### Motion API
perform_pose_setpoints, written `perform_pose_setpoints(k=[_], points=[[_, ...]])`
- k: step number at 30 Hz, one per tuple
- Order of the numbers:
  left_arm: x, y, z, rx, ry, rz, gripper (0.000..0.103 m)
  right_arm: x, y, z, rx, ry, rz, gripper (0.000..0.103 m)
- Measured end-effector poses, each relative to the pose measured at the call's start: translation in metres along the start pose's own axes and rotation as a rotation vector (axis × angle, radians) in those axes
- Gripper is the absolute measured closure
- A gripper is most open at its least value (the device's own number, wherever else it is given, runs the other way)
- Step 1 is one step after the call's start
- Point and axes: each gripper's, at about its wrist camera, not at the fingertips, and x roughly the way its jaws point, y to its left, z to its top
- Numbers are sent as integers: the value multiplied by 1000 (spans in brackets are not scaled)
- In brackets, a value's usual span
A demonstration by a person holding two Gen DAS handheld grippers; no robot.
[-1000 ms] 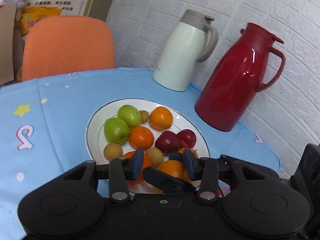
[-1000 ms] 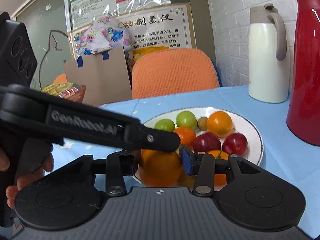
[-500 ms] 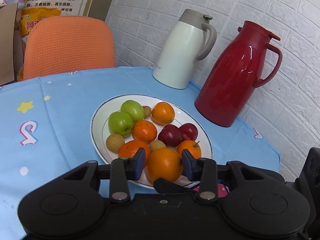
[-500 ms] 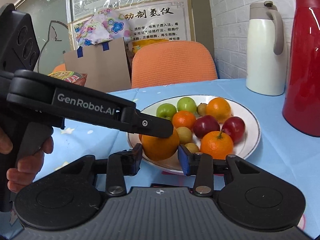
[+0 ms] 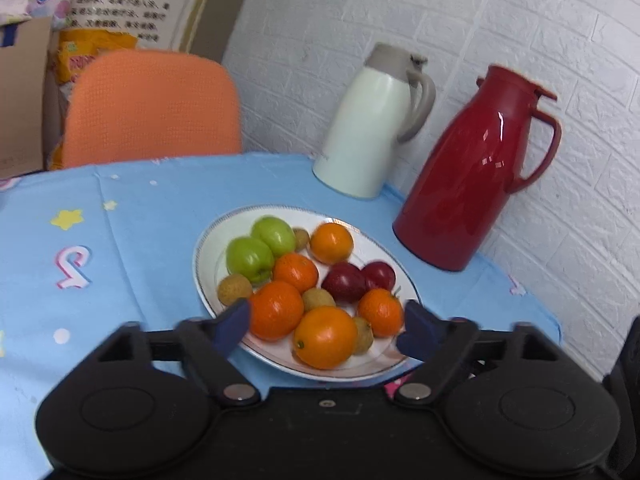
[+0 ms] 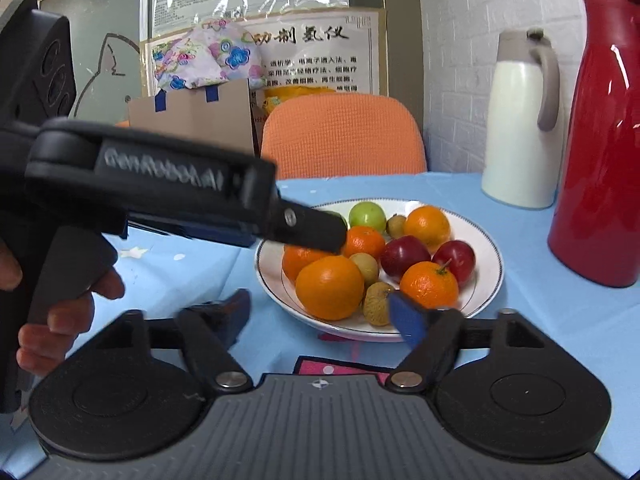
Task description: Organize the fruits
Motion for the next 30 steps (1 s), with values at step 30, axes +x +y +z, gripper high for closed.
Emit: perform_pose_setpoints(k=[30], points=[[-77, -58, -72, 46, 3, 388, 0, -85, -22, -33, 50, 44, -216, 0]])
